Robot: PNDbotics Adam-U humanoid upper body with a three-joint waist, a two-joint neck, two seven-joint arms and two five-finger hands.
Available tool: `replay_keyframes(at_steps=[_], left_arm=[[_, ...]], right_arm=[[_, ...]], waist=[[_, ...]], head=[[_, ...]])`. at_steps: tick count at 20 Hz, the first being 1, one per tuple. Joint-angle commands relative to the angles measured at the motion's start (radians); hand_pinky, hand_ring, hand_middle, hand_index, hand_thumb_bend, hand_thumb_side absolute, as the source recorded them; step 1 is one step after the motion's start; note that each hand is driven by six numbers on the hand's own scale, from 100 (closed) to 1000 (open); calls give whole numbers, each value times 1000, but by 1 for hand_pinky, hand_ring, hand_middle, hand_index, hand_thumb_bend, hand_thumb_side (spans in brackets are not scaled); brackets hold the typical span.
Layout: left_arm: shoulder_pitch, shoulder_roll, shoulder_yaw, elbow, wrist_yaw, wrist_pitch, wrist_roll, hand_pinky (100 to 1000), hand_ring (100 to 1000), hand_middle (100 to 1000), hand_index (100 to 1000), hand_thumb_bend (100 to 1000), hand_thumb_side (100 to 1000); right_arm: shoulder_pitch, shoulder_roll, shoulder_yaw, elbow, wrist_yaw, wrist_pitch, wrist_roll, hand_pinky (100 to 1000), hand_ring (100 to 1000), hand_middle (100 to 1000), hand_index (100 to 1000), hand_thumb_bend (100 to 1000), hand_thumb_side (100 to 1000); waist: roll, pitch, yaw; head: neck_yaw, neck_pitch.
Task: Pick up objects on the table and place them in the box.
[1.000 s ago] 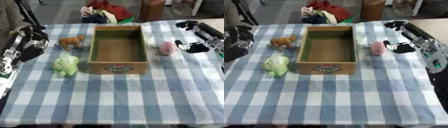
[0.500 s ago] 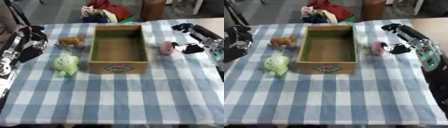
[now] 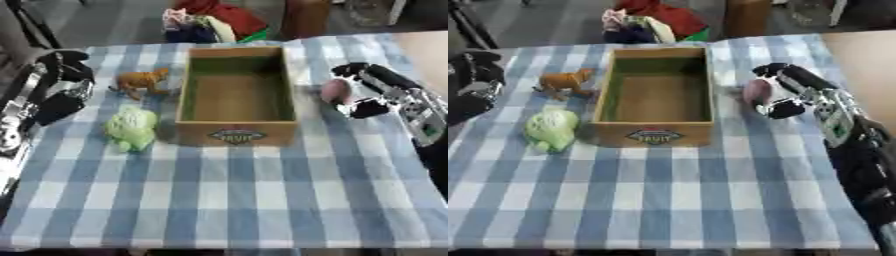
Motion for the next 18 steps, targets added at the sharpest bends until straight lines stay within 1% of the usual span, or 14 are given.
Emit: replay_keyframes(at_steps=[1,4,5,6,7,8,9,10,11,12,13,15,18], left_arm=[[-15,15,5,-17,6,-1,-2,755,620,594,786,100,333],[-15,15,6,-17,6,-1,-2,755,620,594,787,100,333],[-15,15,6,-17,6,-1,-2,755,620,594,787,100,333],[-15,14,6,-17,6,-1,-2,756,620,594,787,100,334],[-14,15,6,-16,6,-1,-2,756,620,594,786,100,334],[-14,15,6,-16,6,0,-2,756,620,594,786,100,334],[-14,15,6,-16,6,0,-1,756,620,594,786,100,333],[-14,15,6,-16,6,0,-1,756,620,594,787,100,333],[-14,15,6,-16,6,0,-1,756,620,594,787,100,333],[-14,15,7,-16,7,0,0,756,620,594,786,100,333],[-14,16,7,-16,7,0,0,756,620,594,787,100,333],[-14,16,7,-16,7,0,0,756,620,594,787,100,333],[-14,16,7,-16,7,0,0,756,620,594,787,100,333]], right_arm=[[-25,-10,-11,11,33,4,-12,834,863,814,906,196,291],[-24,-9,-13,20,53,6,-14,832,859,811,876,190,269],[-24,-9,-14,21,59,7,-16,828,854,802,831,165,213],[-23,-10,-15,20,64,8,-21,826,851,797,812,151,182],[-23,-10,-16,18,70,10,-28,814,837,777,725,100,100],[-22,-11,-18,16,75,13,-38,810,832,770,700,100,100],[-22,-11,-21,12,79,17,-53,797,813,744,615,100,100],[-22,-12,-24,8,83,24,-74,793,808,737,592,100,100],[-22,-12,-26,4,84,29,-96,782,789,713,521,100,100],[-22,-12,-28,0,83,34,-117,780,788,709,515,100,100],[-22,-12,-28,-3,81,37,-136,774,779,696,484,100,100],[-23,-13,-28,-11,74,40,-165,771,775,689,459,100,100],[-26,-15,-23,-30,54,34,-179,769,773,685,455,100,100]], waist=[[-2,-12,2],[-2,-12,1],[-2,-12,1],[-2,-12,1],[-2,-13,0],[-2,-13,0],[-2,-13,0],[-2,-13,0],[-2,-14,-1],[-2,-14,-1],[-2,-14,-1],[-3,-14,-2],[-3,-15,-3]], head=[[-3,5],[-3,5],[-3,5],[-3,5],[-3,5],[-3,4],[-3,4],[-3,3],[-3,3],[-3,3],[-3,3],[-3,2],[-4,1]])
